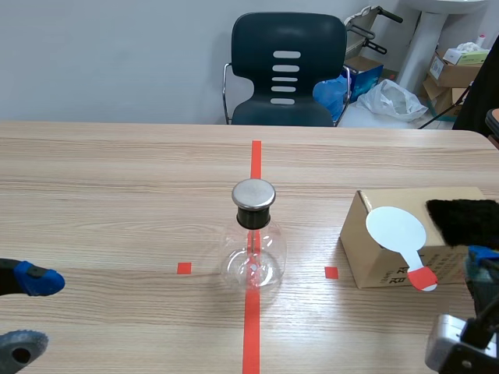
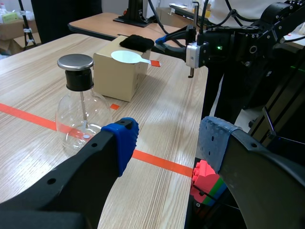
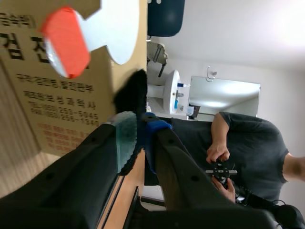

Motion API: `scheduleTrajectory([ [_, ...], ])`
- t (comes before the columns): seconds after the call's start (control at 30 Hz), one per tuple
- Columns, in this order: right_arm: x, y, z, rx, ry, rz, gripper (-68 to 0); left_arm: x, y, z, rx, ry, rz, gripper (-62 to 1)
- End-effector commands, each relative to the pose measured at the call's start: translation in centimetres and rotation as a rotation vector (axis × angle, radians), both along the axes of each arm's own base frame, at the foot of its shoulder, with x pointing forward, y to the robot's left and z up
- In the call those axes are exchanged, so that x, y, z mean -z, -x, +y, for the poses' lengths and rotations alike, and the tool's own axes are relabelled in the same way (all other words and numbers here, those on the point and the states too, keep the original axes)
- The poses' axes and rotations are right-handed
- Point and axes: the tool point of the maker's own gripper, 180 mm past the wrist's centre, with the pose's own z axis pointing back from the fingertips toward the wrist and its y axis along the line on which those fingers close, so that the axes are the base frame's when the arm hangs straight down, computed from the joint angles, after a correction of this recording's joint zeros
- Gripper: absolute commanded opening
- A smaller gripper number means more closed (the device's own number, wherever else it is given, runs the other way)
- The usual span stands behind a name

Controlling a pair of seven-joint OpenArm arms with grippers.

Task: Do the electroscope experiment

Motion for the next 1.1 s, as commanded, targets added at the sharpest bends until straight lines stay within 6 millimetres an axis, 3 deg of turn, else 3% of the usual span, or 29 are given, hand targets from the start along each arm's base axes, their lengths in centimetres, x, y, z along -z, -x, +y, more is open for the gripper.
scheduleTrajectory([
  [0.0,-1.7,-0.7,-0.6,0.005,0.003,-0.08,-50.4,-0.5,-0.3,0.0,-0.007,0.023,-0.006,-29.4],
  [0.13,-1.1,-0.2,-0.7,0.002,0.008,-0.059,-33.0,-0.5,-0.2,0.0,-0.007,0.022,-0.006,-29.4],
  [0.33,0.5,0.3,0.2,-0.052,0.001,-0.03,-18.7,-0.5,-0.3,0.0,-0.007,0.023,-0.006,-29.4],
  [0.53,1.4,0.1,1.9,-0.125,-0.028,-0.033,-18.6,-0.5,-0.2,0.0,-0.007,0.022,-0.006,-29.4],
  [0.83,0.9,0.1,4.6,-0.227,-0.093,-0.057,-19.0,-0.5,-0.2,0.0,-0.007,0.021,-0.006,-29.4],
  [1.07,0.4,-0.5,4.1,-0.186,-0.145,-0.068,-19.0,-0.5,-0.2,0.0,-0.004,0.02,-0.007,-29.4],
])
